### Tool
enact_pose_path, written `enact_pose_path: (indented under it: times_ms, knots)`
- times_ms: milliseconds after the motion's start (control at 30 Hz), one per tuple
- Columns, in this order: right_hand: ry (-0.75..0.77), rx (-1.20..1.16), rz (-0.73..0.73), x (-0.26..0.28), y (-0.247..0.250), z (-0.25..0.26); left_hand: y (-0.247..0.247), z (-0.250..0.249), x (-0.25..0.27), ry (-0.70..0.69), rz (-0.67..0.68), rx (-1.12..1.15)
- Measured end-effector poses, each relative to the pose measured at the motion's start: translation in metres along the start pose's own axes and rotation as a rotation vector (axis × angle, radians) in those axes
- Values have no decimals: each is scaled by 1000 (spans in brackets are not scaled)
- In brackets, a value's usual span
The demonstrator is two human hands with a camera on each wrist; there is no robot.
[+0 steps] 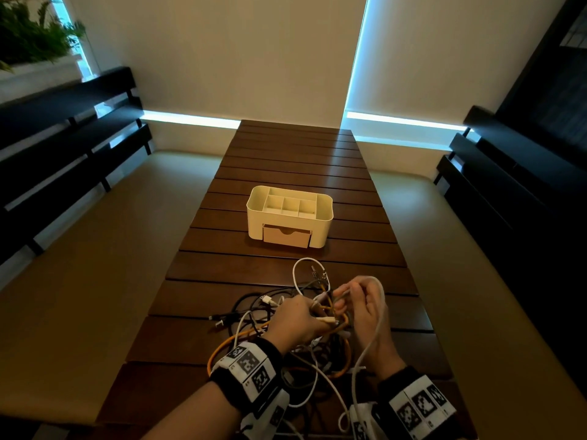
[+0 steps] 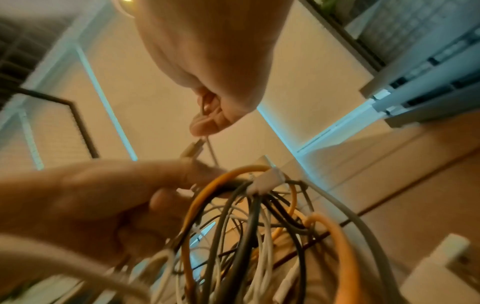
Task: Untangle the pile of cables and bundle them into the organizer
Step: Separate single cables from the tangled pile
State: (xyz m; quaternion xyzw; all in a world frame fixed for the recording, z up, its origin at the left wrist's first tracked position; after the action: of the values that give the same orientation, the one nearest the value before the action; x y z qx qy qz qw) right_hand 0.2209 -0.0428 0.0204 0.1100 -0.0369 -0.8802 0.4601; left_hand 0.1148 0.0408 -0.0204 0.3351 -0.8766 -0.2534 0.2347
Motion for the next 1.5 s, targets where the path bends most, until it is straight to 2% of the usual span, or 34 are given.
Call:
enact_pose_path:
  times_ms: [67,167,233,367,500,567,633,700,800,867,967,1033,1100,1167,1233,1300,1400,1467,1500]
  knots:
    - [-83,33,115,-4,2,-10,2,-1,1,-24,-14,-55]
    - [-310,171,277,-6,5,-32,-2,-4,5,-85,21,-77]
    - [-391,119,343,-3,1,-38,-5,-5,8,-115,19,-74]
    - [-408,-6,364,-6,-5,-34,-5,-4,12,-157,-26,-49]
    - [-472,-145,482,-5,-9,-28,0,-4,16,-146,-61,-68]
    - [-450,-16,420,-6,-9,-30,-3,-7,19,-142,-48,-94]
    - [-348,296,263,-13,-4,-31,-7,-13,24,-156,-28,-115]
    - [-268,455,115,-15,-2,-28,-11,-16,26,-180,8,-123]
    - [-179,417,15,-11,-8,-21,-14,-19,26,-199,76,-174]
    - [-155,293,-54,-10,-8,-17,-15,-18,26,-212,110,-173]
    - [-109,107,-194,-12,5,-9,-10,-10,24,-145,99,-158]
    - [-104,40,-200,-8,6,-9,-8,-5,22,-100,110,-145]
    - [-165,24,-133,-3,1,-11,-6,-3,21,-77,88,-65]
    - [-225,-77,22,0,-6,-8,2,0,21,-56,-32,96]
    - [-220,-208,133,0,-5,7,12,-2,27,-63,-191,298]
    - [-152,-236,109,-5,2,23,17,-9,32,-104,-260,369]
    - [-60,-100,-34,-16,17,28,19,-13,34,-95,-277,439]
    - [-37,40,-85,-23,30,27,21,-10,34,-68,-289,469]
    - [-47,180,-61,-25,36,26,24,-8,34,-57,-308,488]
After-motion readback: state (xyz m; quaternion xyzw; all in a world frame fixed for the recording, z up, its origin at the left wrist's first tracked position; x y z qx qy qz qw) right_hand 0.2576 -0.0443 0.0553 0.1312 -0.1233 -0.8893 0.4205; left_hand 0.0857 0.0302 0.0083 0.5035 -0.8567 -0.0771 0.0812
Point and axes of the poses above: each hand's wrist, its own x-axis away from the middle knuckle, its own y-axis out of the back of the hand, z = x × y, the point moved 5 cm from there along -x, towards the middle knuckle, and after that the axes turned 4 degrees about x, right-handed, at the moved point
